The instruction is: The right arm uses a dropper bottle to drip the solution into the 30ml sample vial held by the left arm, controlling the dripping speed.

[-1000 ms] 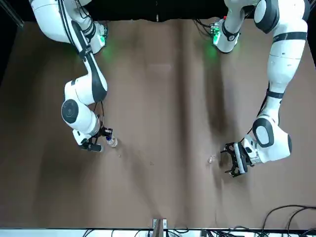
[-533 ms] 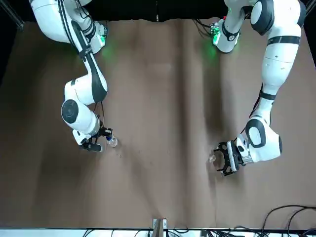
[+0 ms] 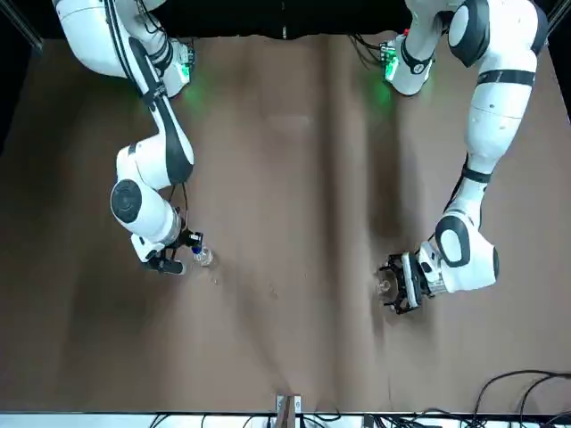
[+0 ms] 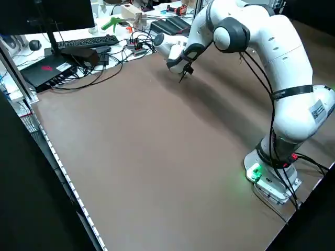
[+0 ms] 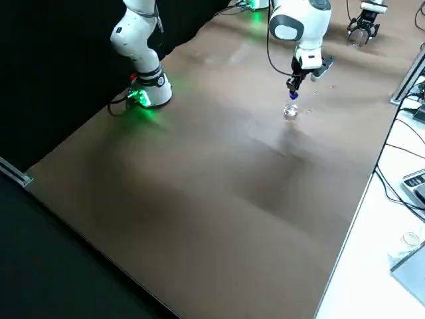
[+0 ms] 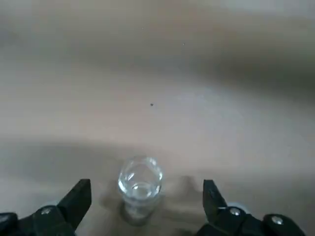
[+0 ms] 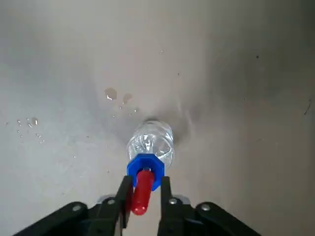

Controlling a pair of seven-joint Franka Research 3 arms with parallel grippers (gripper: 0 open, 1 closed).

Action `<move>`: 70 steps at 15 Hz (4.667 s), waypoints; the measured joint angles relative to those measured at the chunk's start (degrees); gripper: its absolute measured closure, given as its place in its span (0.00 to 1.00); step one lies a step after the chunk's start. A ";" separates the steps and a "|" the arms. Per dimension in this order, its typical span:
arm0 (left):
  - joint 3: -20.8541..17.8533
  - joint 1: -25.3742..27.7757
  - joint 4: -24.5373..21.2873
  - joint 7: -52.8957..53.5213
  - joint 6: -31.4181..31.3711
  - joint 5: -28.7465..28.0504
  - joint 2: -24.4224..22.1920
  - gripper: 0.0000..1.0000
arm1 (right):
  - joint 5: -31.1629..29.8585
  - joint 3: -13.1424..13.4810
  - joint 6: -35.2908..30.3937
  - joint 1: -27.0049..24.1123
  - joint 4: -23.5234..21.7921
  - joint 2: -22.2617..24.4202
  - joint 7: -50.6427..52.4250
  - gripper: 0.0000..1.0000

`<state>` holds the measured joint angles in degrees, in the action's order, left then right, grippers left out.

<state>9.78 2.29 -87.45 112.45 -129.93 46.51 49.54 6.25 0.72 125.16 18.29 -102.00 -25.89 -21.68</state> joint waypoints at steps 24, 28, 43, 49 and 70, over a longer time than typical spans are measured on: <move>-0.40 -0.08 0.70 0.73 -0.06 1.05 0.41 0.49 | -0.01 0.01 -0.32 0.00 0.11 0.21 -1.73 0.96; -0.41 -0.07 0.70 0.75 -0.06 1.05 0.41 0.55 | -0.01 0.01 -0.38 0.00 0.11 0.21 -1.84 0.96; -0.19 -0.16 0.70 0.75 -0.06 1.05 0.41 0.59 | -0.01 0.01 -0.41 0.00 0.18 0.22 -1.92 0.89; -0.19 -0.16 0.70 0.75 -0.06 1.05 0.41 0.68 | -0.01 0.00 -0.41 0.00 0.19 0.22 -1.93 0.87; 0.37 -4.46 2.14 -4.66 -0.10 0.04 -5.43 0.68 | -0.02 -0.01 -0.41 0.00 0.44 0.23 -2.05 0.83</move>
<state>10.15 -2.17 -85.31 107.79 -130.03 46.55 44.11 6.24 0.71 124.75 18.29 -101.55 -25.67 -23.73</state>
